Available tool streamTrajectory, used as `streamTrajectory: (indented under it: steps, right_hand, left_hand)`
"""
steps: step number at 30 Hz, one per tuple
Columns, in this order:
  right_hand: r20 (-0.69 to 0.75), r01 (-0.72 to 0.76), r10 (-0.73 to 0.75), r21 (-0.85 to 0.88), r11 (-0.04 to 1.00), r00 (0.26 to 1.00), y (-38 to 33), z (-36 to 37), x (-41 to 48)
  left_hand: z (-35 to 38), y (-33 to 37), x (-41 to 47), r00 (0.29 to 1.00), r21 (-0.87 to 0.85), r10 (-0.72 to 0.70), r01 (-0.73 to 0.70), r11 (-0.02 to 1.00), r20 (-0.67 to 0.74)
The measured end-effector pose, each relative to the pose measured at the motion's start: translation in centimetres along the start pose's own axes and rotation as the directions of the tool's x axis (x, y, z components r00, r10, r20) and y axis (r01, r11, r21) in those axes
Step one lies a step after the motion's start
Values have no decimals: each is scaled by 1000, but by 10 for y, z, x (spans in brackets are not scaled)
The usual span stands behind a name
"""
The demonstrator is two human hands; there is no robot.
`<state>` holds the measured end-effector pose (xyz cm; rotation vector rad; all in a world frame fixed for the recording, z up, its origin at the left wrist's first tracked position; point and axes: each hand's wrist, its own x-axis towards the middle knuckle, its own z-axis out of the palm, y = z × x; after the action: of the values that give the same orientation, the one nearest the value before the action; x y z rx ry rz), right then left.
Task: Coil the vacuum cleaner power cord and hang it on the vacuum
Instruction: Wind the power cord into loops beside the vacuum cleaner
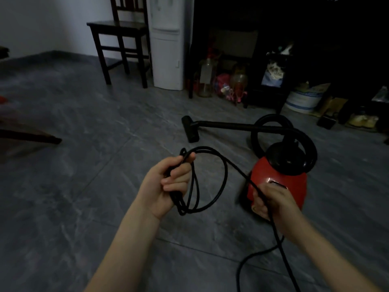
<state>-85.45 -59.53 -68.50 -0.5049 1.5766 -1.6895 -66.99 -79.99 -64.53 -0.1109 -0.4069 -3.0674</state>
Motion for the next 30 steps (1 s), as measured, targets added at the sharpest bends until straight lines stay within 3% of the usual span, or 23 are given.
streamTrajectory:
  steps: [4,9,13,17,20,30]
  right_hand:
    - [40,40,-50,218,975,998,-18,11,16]
    - [18,150,-149,-80,985,989,-30,19,9]
    - [5,249,-254,-226,942,967,-26,17,8]
    - [2,366,-404,-426,827,915,-33,12,10]
    - [-30,370,-424,-434,821,905,-29,8,12]
    - [-168,322,-387,-316,892,907,-29,15,11]
  left_hand:
    - [-14,-3,4,1000,-27,13,-14,1000,-16]
    - [-17,-11,-1,987,101,113,-102,990,-112]
    - [-21,-16,1,991,135,70,-55,989,-112]
    - [-10,-23,11,966,399,91,15,917,-244]
    - [-6,-32,16,952,462,114,33,886,-286]
    - [-7,-51,24,977,531,-41,147,834,-208]
